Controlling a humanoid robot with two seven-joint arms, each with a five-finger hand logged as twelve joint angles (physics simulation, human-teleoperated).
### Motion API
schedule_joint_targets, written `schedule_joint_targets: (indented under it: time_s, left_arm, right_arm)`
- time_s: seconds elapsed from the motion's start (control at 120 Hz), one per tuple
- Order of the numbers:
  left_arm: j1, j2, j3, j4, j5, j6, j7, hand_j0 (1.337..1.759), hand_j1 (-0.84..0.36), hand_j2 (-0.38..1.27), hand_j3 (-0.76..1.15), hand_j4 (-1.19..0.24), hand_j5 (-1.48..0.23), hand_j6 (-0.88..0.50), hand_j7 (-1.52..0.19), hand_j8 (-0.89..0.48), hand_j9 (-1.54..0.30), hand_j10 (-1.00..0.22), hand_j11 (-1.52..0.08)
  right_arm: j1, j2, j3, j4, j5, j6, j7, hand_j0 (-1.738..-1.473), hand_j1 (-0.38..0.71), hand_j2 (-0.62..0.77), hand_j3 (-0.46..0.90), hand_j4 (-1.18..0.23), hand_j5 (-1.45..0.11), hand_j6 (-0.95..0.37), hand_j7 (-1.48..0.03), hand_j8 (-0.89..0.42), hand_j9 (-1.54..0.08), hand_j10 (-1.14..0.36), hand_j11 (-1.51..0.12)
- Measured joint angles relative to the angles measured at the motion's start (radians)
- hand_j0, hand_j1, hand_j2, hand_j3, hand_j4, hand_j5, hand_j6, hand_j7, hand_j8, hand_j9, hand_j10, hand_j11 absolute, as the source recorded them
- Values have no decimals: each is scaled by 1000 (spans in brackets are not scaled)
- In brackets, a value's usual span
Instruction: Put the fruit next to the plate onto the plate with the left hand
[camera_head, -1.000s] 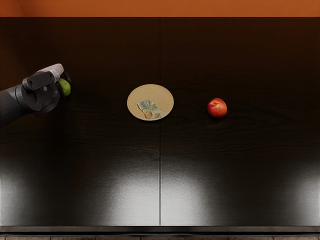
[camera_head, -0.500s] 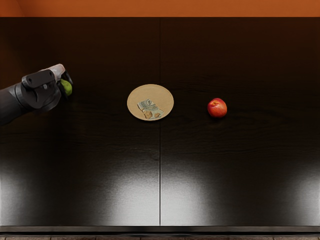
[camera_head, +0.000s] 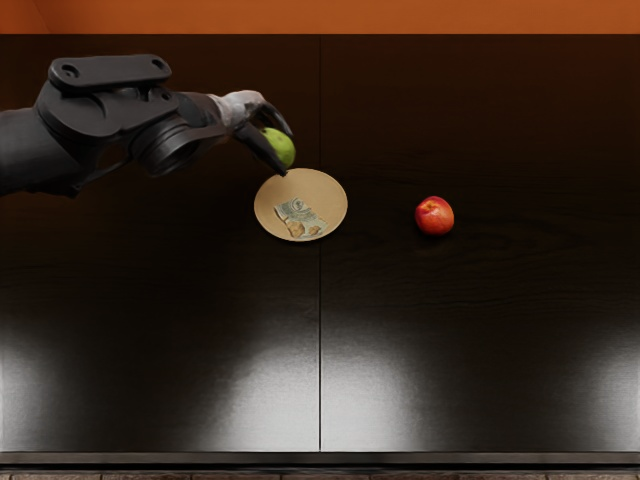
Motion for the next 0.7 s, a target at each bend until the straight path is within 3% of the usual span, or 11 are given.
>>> schedule_joint_targets:
  time_s: [0.117,0.2,0.308,0.375,0.508,0.7]
  left_arm:
    - [25,-15,-61,-28,7,-23,3,1650,-302,379,0,-643,-1146,-330,-1142,-400,-1110,-812,-1113]
    - [45,-37,-80,-10,20,-28,3,1650,-309,480,0,-680,-1159,-345,-1140,-396,-1118,-810,-1124]
    - [51,-39,-90,8,30,-28,3,1649,-291,440,0,-712,-1147,-352,-1130,-389,-1114,-798,-1122]
    - [58,-40,-95,14,35,-24,0,1652,-216,336,0,-607,-956,-386,-943,-376,-931,-726,-936]
    - [57,-62,-113,16,40,-21,-3,1655,32,178,0,-332,-524,-213,-516,-176,-509,-385,-511]
    - [51,-55,-115,-1,38,-23,1,1657,200,74,0,-151,-232,-105,-229,-90,-226,-172,-227]
  right_arm:
    - [0,0,0,0,0,0,0,-1658,-349,0,0,0,0,0,0,0,0,0,0]
    - [0,0,0,0,0,0,0,-1658,-349,0,0,0,0,0,0,0,0,0,0]
    - [0,0,0,0,0,0,0,-1658,-349,0,0,0,0,0,0,0,0,0,0]
    - [0,0,0,0,0,0,0,-1658,-349,0,0,0,0,0,0,0,0,0,0]
    - [0,0,0,0,0,0,0,-1658,-349,0,0,0,0,0,0,0,0,0,0]
    - [0,0,0,0,0,0,0,-1658,-349,0,0,0,0,0,0,0,0,0,0]
